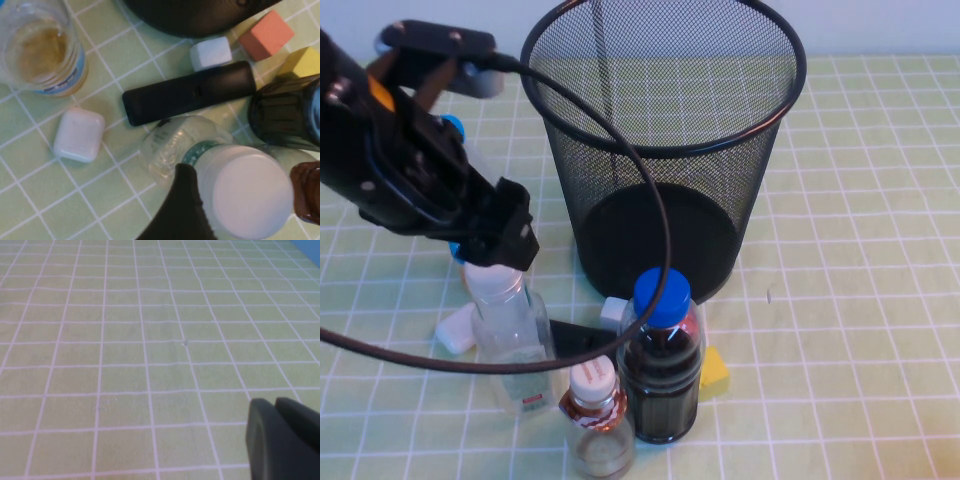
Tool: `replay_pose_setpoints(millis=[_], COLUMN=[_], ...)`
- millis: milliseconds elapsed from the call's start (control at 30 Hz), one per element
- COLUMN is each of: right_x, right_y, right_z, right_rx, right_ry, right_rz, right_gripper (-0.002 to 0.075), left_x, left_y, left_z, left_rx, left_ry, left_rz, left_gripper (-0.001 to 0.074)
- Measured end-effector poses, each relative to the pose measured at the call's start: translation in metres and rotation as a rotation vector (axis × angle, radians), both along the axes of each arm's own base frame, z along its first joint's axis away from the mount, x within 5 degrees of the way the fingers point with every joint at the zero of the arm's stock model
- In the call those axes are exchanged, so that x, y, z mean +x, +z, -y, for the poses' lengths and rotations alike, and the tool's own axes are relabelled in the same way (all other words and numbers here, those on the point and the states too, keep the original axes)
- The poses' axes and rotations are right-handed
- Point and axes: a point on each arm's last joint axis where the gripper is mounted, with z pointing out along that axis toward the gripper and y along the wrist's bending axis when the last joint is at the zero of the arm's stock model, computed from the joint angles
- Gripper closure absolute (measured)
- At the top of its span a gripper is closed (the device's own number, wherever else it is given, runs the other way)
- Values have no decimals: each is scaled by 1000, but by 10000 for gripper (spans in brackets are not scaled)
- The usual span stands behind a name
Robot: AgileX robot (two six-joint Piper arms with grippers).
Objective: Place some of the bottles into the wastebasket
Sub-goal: Pick up a bottle from the table with left arm
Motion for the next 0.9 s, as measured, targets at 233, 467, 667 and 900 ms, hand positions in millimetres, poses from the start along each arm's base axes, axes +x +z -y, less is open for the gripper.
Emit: replay_pose_setpoints(millis=[233,467,667,900], right_x=[0,0,0,0], right_y=[0,0,0,0], right_z=[0,0,0,0], right_rx=[0,0,0,0], right_ry=[0,0,0,0], right_rz=[0,0,0,0], right_gripper=[734,734,734,734], left_x=[7,12,14,14], left_y=[-13,-20,-22,-21], left_z=[10,12,13,13], left_rx=[65,83,86,84], left_ry=[7,9,17,19], left_rz=[-20,-36,-44,-42], left_gripper=[201,202,330,400])
